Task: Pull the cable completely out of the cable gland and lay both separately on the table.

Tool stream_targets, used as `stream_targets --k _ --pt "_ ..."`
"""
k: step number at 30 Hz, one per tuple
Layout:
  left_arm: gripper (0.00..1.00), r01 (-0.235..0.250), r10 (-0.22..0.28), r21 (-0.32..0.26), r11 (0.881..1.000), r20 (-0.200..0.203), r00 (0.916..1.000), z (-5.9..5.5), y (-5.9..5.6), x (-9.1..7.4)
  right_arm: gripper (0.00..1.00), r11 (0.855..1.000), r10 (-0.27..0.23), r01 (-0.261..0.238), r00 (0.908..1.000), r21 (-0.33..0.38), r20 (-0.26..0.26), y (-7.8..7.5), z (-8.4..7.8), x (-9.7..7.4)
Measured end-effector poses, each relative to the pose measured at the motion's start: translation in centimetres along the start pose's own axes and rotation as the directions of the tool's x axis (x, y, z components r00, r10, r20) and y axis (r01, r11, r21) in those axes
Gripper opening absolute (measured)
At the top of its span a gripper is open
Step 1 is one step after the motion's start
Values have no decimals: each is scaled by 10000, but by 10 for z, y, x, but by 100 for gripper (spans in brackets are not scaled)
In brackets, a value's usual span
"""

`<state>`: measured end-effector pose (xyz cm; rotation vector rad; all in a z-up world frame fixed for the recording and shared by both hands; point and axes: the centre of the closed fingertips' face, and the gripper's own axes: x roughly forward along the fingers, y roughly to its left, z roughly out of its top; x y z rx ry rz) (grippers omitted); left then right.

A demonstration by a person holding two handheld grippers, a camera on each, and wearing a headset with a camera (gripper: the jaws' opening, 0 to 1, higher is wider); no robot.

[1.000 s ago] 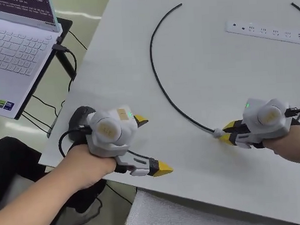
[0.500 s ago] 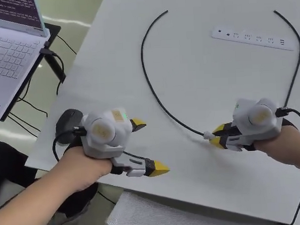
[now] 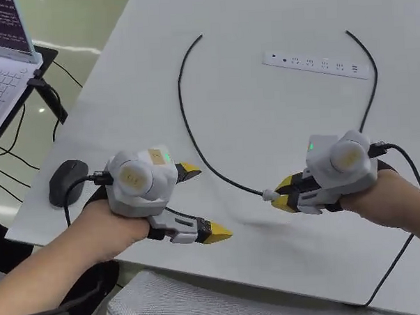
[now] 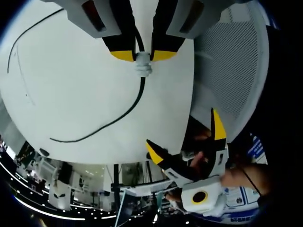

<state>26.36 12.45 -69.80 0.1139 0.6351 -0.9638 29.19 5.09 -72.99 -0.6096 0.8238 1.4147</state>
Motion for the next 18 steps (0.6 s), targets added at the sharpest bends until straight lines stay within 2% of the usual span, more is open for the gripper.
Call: stream_targets --k 6,10,18 --pt "75 202 -206 148 9997 245 9995 17 -15 10 7 9970 145 -147 9999 -762 -32 9 8 -15" --pt "73 324 -332 242 9992 310 9990 25 -23 16 7 9931 247 -252 9997 -1142 -54 16 11 -24" --pt "70 474 -482 187 9987 450 9978 32 -35 28 7 9811 386 -399 9992 -1894 -108 25 11 -39"
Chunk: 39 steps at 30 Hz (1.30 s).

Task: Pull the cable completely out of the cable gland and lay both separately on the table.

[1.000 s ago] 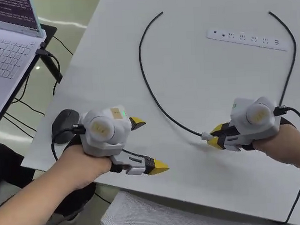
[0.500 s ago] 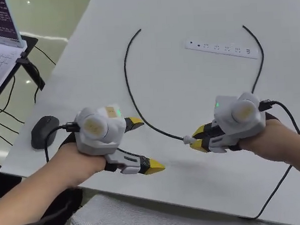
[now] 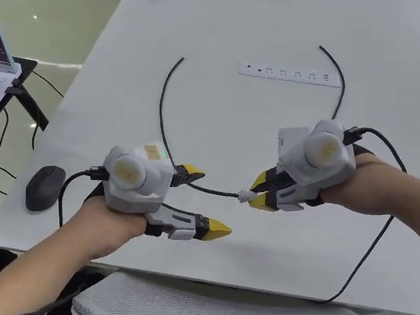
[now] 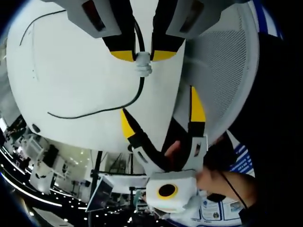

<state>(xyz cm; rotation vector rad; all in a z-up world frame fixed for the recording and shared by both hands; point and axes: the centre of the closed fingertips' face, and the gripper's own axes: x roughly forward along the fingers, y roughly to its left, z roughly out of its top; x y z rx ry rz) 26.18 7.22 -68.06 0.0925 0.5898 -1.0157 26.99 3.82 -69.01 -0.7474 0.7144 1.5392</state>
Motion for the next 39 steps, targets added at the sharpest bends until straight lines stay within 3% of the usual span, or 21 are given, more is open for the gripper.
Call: stream_targets --k 6,9,16,21,28,39 --pt "67 -31 31 8 10000 178 9998 11 -4 9 7 9986 -117 124 9998 -521 131 4 2 -10" --pt "61 158 -157 -81 9998 189 9997 16 -7 13 7 9981 -186 200 9995 -582 240 5 4 -16" --pt "58 415 -414 -6 9991 391 9984 27 -14 23 7 9938 -202 236 9993 -1082 323 9 6 -25" --pt "48 721 -718 -59 9974 432 9965 29 -20 26 7 9885 -173 214 9994 -1497 286 11 6 -27" --pt "44 899 -898 5 9960 491 9947 32 -23 29 7 9845 -183 231 9994 -1737 287 14 6 -28" --pt "28 1149 -1151 92 9933 285 9929 29 -27 30 7 9790 -259 319 9991 -2012 323 18 5 -28"
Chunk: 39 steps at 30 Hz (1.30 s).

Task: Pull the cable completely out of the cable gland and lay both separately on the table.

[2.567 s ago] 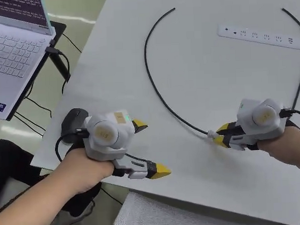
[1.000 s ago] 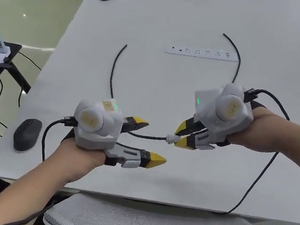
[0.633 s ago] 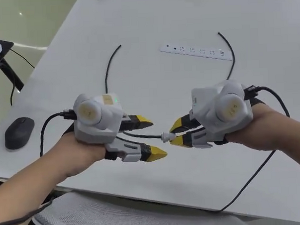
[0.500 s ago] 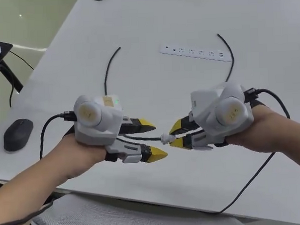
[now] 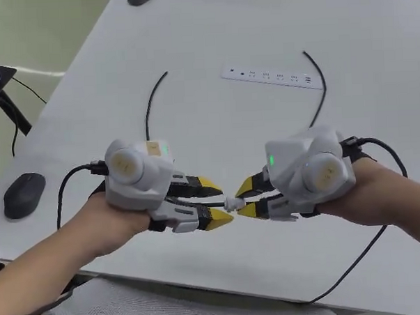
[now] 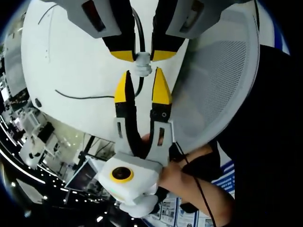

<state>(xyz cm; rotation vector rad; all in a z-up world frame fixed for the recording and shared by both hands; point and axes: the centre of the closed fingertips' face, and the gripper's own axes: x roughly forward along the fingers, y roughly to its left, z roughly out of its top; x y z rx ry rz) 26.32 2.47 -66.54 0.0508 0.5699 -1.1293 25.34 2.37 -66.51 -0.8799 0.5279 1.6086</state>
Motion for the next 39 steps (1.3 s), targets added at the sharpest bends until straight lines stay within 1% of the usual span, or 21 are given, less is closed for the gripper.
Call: stream_targets --k 6,8,10,13,17,18,19,20,21,24,26,28,30,33,36,37,39 --pt "23 148 -147 142 9998 -57 9999 2 -5 3 7 9997 -129 131 9999 -227 94 1 0 -1" --pt "19 197 -197 199 9996 -35 9998 3 -6 4 7 9996 -133 135 9999 -240 100 2 -1 -1" --pt "16 276 -275 174 9995 -100 9996 2 -8 5 7 9990 -177 181 9998 -404 102 2 -3 -1" --pt "16 297 -292 391 9988 -123 9995 1 -9 7 7 9990 -161 166 9998 -420 108 3 -4 -1" --pt "16 282 -277 557 9980 -95 9996 2 -9 8 7 9982 -228 241 9994 -545 246 3 -5 -3" --pt "16 254 -252 638 9976 -31 9997 3 -9 8 7 9982 -262 278 9992 -527 306 3 -5 -4" --pt "16 249 -251 637 9977 25 9997 4 -9 8 7 9986 -277 300 9983 -428 516 2 -4 -5" --pt "16 276 -289 617 9977 189 9994 7 -10 8 7 9993 -252 272 9968 -261 756 2 -1 -6" --pt "16 279 -291 587 9979 195 9994 7 -10 8 7 9994 -274 290 9970 -211 717 1 -2 -7" --pt "16 292 -311 565 9980 339 9989 9 -10 7 7 9993 -319 333 9954 -143 899 1 -2 -8" --pt "16 268 -296 743 9969 358 9989 10 -11 8 7 9993 -330 343 9949 -122 948 1 -2 -8" --pt "16 266 -292 757 9968 331 9990 9 -12 9 7 9994 -300 316 9946 -149 995 2 -3 -8" --pt "15 208 -239 920 9955 328 9992 8 -12 9 7 9993 -323 341 9931 -141 1131 3 -4 -7" --pt "15 101 -127 897 9959 281 9995 8 -12 8 7 9985 -462 495 9899 -216 1340 3 -4 -7" --pt "15 130 -145 679 9976 221 9997 8 -12 8 8 9975 -581 633 9881 -322 1423 5 -3 -7" --pt "15 163 -175 628 9979 185 9997 8 -12 8 8 9976 -610 652 9878 -250 1434 5 -2 -7" --pt "15 -5 -13 789 9969 229 9997 12 -12 6 9 9962 -849 810 9842 314 1556 2 -1 -9"
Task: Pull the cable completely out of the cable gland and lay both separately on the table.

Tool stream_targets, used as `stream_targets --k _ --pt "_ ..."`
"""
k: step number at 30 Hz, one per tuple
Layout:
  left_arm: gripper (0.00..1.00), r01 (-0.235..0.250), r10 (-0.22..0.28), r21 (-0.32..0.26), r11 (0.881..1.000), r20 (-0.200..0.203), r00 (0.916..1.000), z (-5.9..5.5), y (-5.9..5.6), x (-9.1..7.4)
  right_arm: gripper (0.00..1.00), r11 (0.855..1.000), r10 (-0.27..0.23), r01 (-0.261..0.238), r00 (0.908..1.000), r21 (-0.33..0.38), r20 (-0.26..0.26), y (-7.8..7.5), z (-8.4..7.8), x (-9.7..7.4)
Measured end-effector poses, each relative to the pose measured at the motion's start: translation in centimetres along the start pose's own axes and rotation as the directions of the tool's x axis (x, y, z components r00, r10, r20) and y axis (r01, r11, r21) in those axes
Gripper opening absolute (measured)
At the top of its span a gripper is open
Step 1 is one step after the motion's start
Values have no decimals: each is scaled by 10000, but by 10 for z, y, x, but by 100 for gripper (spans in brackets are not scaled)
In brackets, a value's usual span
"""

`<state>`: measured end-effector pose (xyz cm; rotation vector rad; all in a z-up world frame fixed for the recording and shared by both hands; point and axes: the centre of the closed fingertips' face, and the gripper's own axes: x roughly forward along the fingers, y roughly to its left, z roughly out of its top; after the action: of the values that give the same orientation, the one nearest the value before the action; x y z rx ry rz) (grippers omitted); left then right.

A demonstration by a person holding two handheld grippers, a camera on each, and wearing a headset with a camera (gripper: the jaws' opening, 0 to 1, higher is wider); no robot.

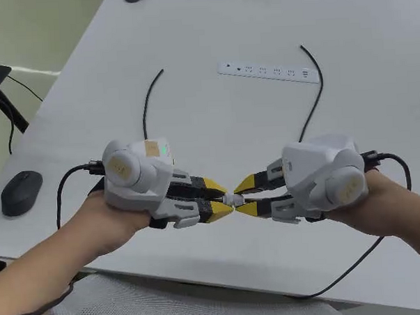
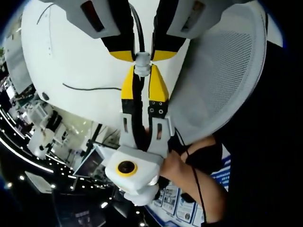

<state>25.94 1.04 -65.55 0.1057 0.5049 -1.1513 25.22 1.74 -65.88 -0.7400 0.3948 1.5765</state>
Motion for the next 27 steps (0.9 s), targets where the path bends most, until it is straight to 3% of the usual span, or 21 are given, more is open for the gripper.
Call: stream_targets --k 5,7,8,9,11,12,13,14,15,17,18,19,21,22,23,25,27 --pt "15 81 -82 225 9997 41 10000 3 -1 -2 13 9887 21 -156 9959 1494 899 -4 6 -8" --pt "15 117 -118 350 9993 24 9999 6 -2 -4 13 9660 456 -775 9902 2467 1323 -1 5 -14" --pt "15 126 -126 370 9992 9 9999 7 -1 -4 15 9387 535 -1010 9872 3295 1502 -3 2 -17" --pt "15 128 -127 349 9993 -20 9999 8 -1 -5 15 9283 427 -1005 9852 3579 1659 -8 2 -19" --pt "15 123 -123 384 9992 10 9999 10 -1 -7 13 8662 710 -1764 9696 4676 2344 -10 4 -24" --pt "15 152 -153 420 9990 15 9999 11 -1 -7 11 8495 633 -1833 9663 4947 2493 -14 2 -25" --pt "15 157 -157 469 9988 -2 9999 11 -2 -7 10 8268 564 -2088 9547 5223 2923 -20 5 -27" --pt "15 138 -138 543 9984 -8 9999 11 -2 -7 11 7850 800 -2671 9384 5589 3360 -18 9 -29" --pt "15 134 -134 586 9982 -4 9999 12 -2 -7 13 7277 1250 -3397 9199 5959 3717 -13 12 -30" --pt "15 117 -114 687 9976 -44 9999 14 -4 -8 14 6963 1777 -4047 8974 5927 4039 -7 15 -29" --pt "15 119 -116 752 9971 -45 9999 14 -5 -8 13 7172 1701 -3828 9065 5823 3863 -10 12 -26" --pt "15 134 -131 796 9967 -42 9999 15 -5 -8 10 7199 1676 -3820 9059 5795 3890 -12 12 -24" --pt "15 122 -117 904 9958 -58 9999 15 -6 -8 11 6617 2038 -4428 8829 6051 4231 -5 17 -23" --pt "15 111 -106 904 9958 -61 9999 15 -6 -9 11 6716 2034 -4357 8862 5993 4163 -6 15 -21" --pt "15 105 -99 891 9960 -65 9999 15 -6 -9 11 6709 2059 -4396 8841 5972 4195 -5 15 -20" --pt "15 102 -95 867 9962 -87 9999 14 -5 -9 10 6564 2136 -4632 8711 5955 4421 -3 18 -21" --pt "15 128 -117 869 9961 -130 9998 12 -4 -9 9 6545 2140 -4701 8663 5921 4513 -1 19 -21"
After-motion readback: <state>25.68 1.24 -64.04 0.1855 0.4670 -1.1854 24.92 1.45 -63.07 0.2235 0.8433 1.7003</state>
